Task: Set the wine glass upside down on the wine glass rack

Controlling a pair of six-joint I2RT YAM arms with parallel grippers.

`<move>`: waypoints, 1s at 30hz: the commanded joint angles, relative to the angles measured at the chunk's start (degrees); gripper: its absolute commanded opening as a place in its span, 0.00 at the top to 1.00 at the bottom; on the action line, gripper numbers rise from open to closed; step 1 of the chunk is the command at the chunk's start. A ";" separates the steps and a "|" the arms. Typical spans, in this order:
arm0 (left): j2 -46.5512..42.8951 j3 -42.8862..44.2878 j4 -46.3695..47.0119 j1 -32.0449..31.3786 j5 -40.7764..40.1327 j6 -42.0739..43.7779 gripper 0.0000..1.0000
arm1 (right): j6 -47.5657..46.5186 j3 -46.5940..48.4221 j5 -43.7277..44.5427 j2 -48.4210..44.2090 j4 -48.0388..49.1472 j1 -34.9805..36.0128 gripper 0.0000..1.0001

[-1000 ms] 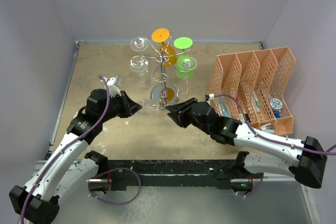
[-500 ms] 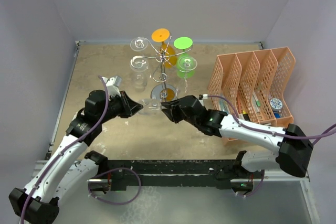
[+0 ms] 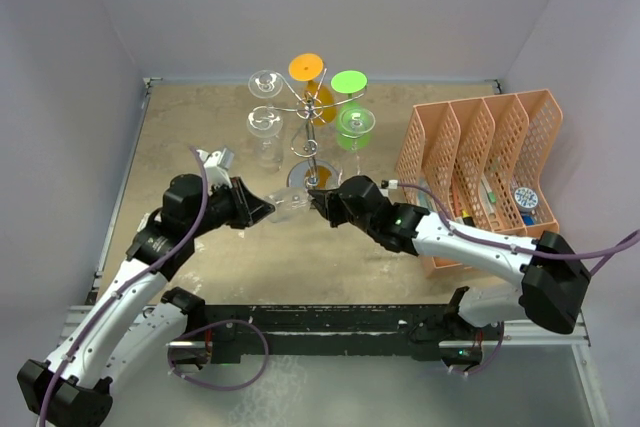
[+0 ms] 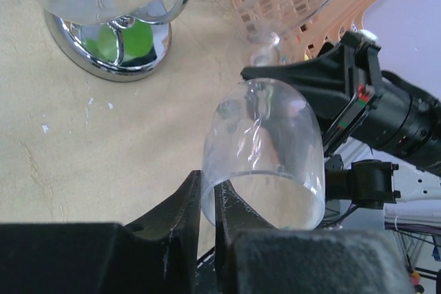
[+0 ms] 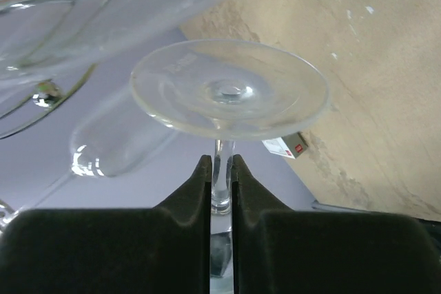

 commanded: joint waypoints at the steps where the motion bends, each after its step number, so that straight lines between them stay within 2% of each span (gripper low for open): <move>1: -1.28 0.20 4.91 0.04 2.70 -0.56 0.90 | 1.64 2.50 0.03 0.15 -1.58 0.29 0.99; 4: -1.40 0.15 3.73 0.05 1.97 -0.45 0.86 | 2.31 2.19 0.13 -0.13 -1.74 0.29 1.00; 11: -3.13 3.11 -6.33 0.02 -3.45 3.77 0.58 | 2.54 -0.06 0.26 -1.71 -1.58 0.29 1.00; 13: -3.85 4.23 -9.10 0.03 -4.61 5.09 0.54 | 1.66 -1.08 0.37 -2.50 -2.07 0.29 1.00; 20: -8.34 9.42 -13.96 0.05 -7.93 9.44 0.52 | -7.25 -7.89 6.91 -9.21 -1.34 0.29 1.00; 24: -11.25 9.71 -8.90 0.05 -7.08 7.49 0.51 | -17.93 -10.49 14.64 -13.91 0.95 0.29 1.00; 30: -10.01 9.64 -0.35 0.00 -3.30 2.94 0.52 | -37.99 -16.51 18.04 -23.33 10.50 0.29 1.00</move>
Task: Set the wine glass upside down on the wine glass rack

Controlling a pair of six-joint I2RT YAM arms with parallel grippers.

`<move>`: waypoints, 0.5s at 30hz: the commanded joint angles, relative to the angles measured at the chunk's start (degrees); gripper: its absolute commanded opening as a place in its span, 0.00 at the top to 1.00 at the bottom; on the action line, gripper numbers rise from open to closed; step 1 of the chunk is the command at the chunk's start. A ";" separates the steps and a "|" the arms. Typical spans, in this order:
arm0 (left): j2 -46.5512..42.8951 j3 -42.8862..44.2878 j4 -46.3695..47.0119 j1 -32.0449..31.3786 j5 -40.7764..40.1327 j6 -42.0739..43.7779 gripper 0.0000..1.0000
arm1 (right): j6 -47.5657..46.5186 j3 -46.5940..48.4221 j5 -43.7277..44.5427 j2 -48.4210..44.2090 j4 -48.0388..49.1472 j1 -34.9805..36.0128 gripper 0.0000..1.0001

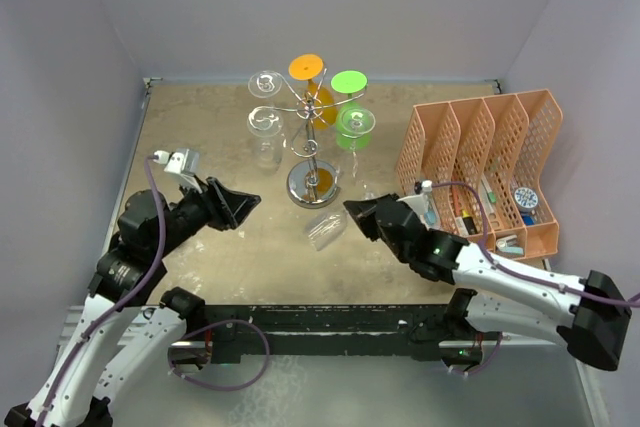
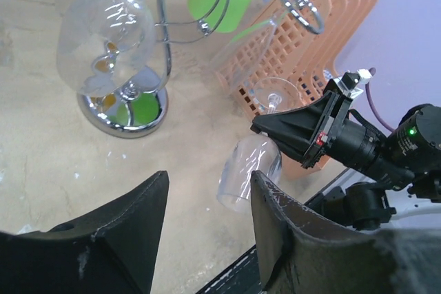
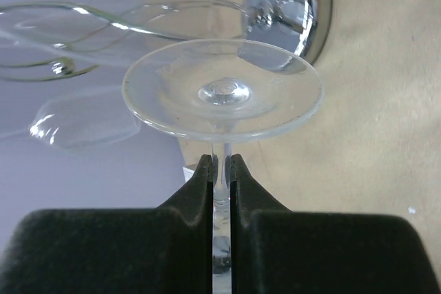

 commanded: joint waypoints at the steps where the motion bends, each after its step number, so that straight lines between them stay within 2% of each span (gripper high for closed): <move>1: 1.40 1.17 10.37 0.02 3.29 -3.82 0.52 | -20.69 -4.47 6.55 -8.90 12.63 0.18 1.00; 7: 1.93 -0.45 17.18 -0.01 5.12 -7.37 0.51 | -36.10 -10.08 6.40 -20.34 19.90 0.18 1.00; 15: 3.40 -0.36 18.02 0.03 3.84 -7.37 0.51 | -58.88 -12.48 -0.80 -28.68 30.69 0.18 1.00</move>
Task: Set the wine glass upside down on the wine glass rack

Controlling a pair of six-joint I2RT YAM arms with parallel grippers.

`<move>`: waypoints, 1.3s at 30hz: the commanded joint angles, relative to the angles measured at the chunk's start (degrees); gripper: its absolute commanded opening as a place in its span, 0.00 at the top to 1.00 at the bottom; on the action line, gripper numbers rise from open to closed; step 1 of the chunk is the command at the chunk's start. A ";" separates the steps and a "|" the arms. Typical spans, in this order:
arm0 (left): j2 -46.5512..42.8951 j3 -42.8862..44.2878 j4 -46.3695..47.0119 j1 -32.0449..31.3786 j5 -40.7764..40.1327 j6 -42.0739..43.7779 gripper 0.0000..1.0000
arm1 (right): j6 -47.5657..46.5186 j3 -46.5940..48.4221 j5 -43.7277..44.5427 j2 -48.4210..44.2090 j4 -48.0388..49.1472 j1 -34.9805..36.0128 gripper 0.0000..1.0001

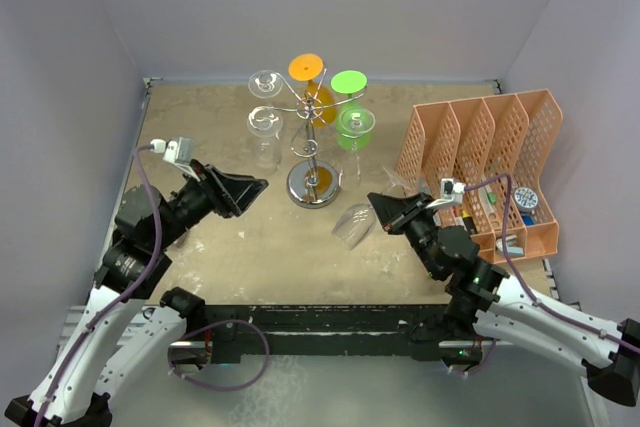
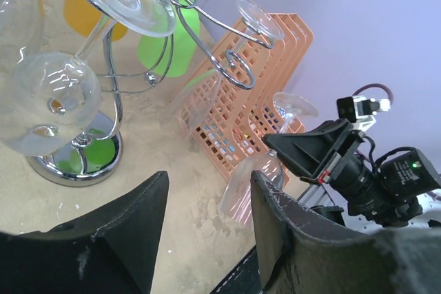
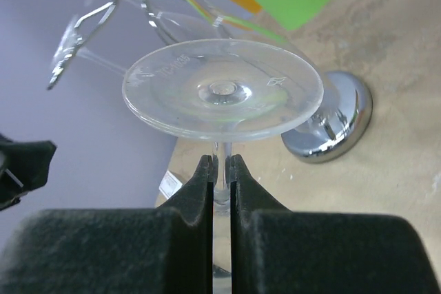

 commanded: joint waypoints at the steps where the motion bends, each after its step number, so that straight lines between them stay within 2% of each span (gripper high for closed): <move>1: 0.69 -0.05 3.35 0.03 -1.01 -0.85 0.51 | -18.26 0.78 -4.69 -2.94 13.21 0.18 1.00; 7: -0.09 -0.66 0.10 0.00 -10.07 -0.60 0.53 | -33.02 1.71 -13.86 -2.95 19.85 0.18 1.00; 13: -1.72 -1.76 1.68 0.03 -12.84 -1.12 0.53 | -40.84 5.67 -21.86 0.80 19.70 0.18 1.00; 27: -4.48 -2.68 2.14 0.06 -16.17 -0.50 0.53 | -48.58 10.40 -24.92 10.25 24.70 0.18 1.00; 33: -5.28 -3.00 1.60 0.06 -16.57 0.12 0.53 | -48.04 10.95 -25.14 14.39 33.83 0.18 1.00; 39: -4.81 -4.01 1.33 0.01 -17.04 0.64 0.53 | -49.86 13.33 -25.22 19.62 35.90 0.18 1.00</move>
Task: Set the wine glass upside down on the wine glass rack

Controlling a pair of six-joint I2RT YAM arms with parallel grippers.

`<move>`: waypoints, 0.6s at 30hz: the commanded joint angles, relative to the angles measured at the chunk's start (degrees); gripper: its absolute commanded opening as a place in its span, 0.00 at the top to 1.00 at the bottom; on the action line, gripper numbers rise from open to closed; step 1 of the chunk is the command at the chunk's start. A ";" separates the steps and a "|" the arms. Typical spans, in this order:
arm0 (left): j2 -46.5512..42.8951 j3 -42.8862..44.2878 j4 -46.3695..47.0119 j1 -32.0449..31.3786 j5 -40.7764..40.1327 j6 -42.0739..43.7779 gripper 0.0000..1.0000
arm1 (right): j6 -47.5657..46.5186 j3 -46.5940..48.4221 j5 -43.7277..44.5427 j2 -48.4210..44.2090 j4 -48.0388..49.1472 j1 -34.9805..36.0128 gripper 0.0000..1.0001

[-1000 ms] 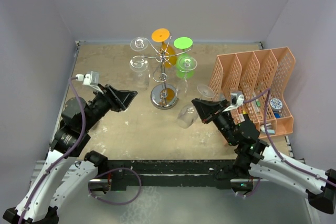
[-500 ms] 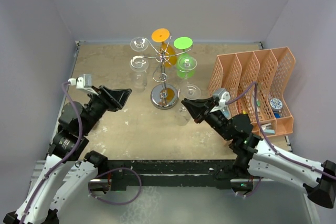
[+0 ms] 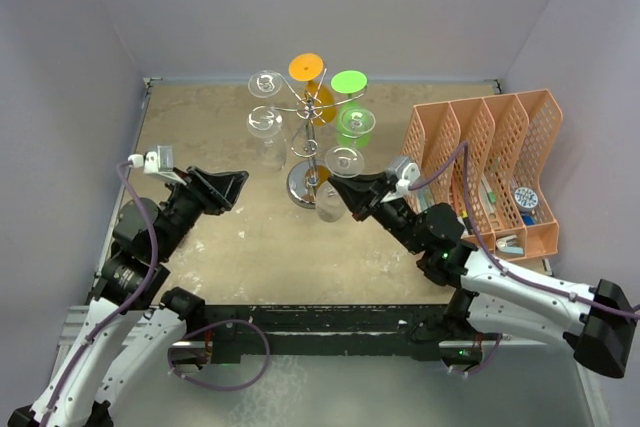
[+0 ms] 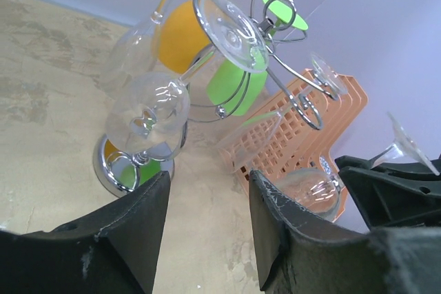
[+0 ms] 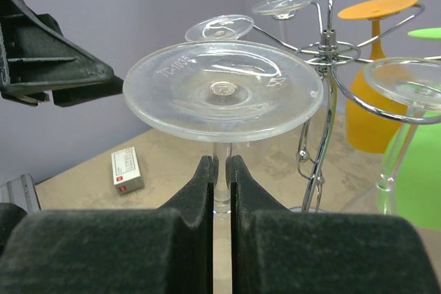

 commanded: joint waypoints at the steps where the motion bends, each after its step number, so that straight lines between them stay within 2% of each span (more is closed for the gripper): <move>1: 0.01 -0.47 1.12 0.08 -1.48 1.47 0.53 | -2.00 3.77 -0.30 1.98 10.28 0.18 1.00; 6: -0.88 -0.82 0.26 0.03 -2.51 1.99 0.53 | -0.90 3.89 4.65 4.37 12.60 0.18 1.00; 18: -0.49 -0.79 -0.25 0.06 -2.91 2.56 0.53 | 0.15 7.40 4.23 9.82 13.47 0.18 1.00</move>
